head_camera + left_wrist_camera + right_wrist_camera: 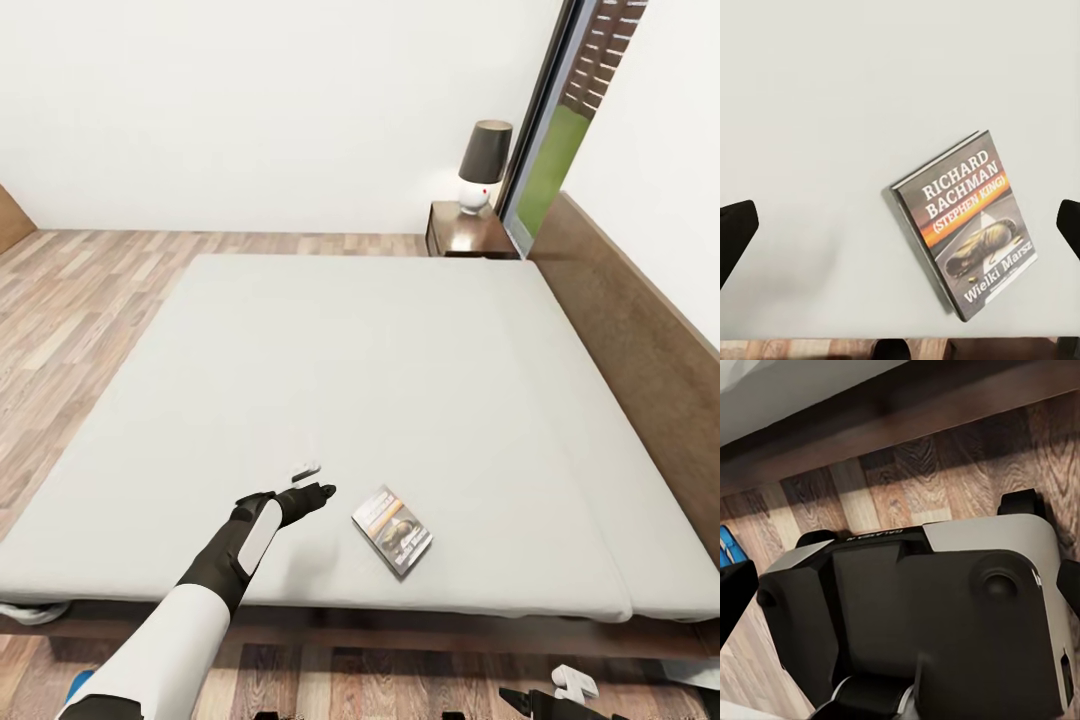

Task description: In the bedroom, move the book from the bed onto either nightstand, and place the two sandals side by side next to the bed.

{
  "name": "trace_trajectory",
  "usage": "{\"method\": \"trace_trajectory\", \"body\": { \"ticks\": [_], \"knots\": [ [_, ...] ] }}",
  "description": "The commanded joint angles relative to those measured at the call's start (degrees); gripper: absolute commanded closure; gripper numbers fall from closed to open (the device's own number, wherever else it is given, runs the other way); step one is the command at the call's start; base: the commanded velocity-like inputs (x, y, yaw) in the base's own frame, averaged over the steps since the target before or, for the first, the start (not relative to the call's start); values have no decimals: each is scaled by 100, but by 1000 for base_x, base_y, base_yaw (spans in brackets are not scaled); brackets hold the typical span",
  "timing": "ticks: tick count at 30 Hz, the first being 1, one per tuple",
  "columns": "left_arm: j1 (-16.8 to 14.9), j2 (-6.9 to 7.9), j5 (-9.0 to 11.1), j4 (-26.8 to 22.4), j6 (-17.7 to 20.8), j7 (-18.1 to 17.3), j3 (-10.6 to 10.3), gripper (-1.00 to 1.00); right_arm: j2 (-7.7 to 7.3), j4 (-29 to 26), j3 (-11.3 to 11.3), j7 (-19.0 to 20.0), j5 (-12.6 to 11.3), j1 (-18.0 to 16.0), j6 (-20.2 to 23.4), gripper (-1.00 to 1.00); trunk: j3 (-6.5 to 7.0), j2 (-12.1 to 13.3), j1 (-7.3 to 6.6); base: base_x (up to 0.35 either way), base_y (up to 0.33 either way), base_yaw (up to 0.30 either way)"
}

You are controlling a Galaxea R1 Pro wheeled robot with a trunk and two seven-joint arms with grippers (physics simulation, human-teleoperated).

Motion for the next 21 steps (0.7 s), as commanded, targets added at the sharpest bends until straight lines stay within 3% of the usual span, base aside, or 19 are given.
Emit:
{"method": "trace_trajectory", "body": {
  "ticks": [1, 21],
  "knots": [
    [-2, 1, 59, -9, 21, 42, -12, -100, 0, -10, -50, 27, 35, -2, 52, -100, -17, -9, 2, 0, 0, 0],
    [-2, 0, 59, -9, 25, 40, -12, -100, 0, -12, -50, 21, 35, -1, 52, -100, -193, -9, 2, 0, 0, 0]
  ]
}}
